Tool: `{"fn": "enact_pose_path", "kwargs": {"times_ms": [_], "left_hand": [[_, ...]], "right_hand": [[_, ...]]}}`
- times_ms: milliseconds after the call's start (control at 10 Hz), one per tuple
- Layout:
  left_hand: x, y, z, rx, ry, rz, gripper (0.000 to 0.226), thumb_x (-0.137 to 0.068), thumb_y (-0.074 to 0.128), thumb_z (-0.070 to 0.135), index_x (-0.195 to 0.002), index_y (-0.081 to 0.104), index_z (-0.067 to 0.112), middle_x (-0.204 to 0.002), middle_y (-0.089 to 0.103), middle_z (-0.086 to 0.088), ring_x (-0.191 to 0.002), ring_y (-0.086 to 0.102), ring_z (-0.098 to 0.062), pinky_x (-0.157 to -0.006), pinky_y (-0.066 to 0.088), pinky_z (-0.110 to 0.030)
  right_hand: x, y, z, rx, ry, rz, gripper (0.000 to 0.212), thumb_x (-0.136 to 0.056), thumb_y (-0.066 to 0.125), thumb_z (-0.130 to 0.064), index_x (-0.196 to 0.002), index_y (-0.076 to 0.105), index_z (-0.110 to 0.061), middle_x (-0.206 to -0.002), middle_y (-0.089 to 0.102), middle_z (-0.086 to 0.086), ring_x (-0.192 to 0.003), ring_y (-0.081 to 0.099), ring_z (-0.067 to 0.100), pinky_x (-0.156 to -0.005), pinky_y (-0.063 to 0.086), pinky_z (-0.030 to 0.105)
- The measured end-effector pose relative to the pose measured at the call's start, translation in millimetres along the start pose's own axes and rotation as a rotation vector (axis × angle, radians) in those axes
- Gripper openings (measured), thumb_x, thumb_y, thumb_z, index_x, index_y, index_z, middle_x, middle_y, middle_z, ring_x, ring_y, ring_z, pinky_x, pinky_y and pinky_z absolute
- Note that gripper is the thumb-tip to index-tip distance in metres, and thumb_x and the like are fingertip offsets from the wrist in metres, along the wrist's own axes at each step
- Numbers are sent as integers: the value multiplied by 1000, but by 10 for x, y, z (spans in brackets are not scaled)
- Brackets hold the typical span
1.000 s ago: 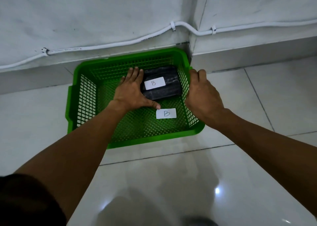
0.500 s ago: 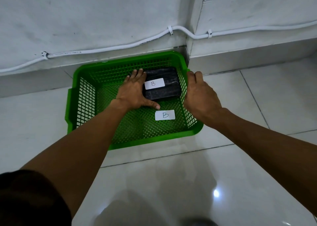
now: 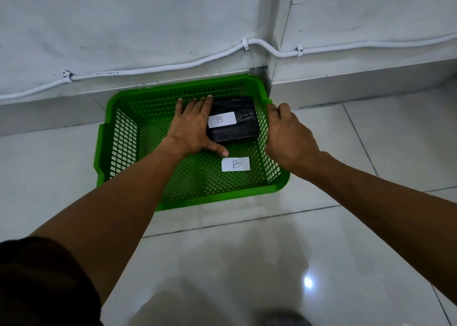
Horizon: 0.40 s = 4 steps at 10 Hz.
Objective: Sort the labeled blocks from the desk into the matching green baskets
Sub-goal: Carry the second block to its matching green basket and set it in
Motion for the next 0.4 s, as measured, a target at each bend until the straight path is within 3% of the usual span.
{"fn": "enact_pose_path", "kwargs": {"times_ms": [200, 300, 400], "left_hand": [[70, -126, 32, -60, 63, 152, 142, -41, 30, 99, -150, 7, 11, -158, 17, -12, -147, 14, -29, -116, -8, -54], [93, -223, 43, 9, 65, 224, 124, -59, 25, 93, -150, 11, 10, -159, 15, -11, -148, 10, -24, -116, -10, -51], [164, -368, 15, 32, 33, 260, 103, -74, 32, 78, -150, 13, 10, -159, 16, -11, -147, 11, -25, -118, -4, -52]], "right_hand": [[-10, -66, 40, -50, -5, -25, 60, -88, 56, -17, -141, 29, -9, -126, 42, 18, -114, 48, 34, -81, 46, 42], [-10, -131, 47, -54, -10, -5, 62, -89, 57, -27, -142, 27, -14, -130, 42, 16, -117, 46, 33, -85, 46, 42], [12, -236, 13, -48, -33, 22, 66, -87, 60, -32, -142, 27, -15, -132, 42, 16, -119, 46, 32, -88, 46, 44]]}}
Point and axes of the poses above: each hand's wrist, its own x-axis away from the middle knuckle, its own y-axis out of the palm, z = x × y, the point moved 8 cm from there along -x, towards the middle knuckle
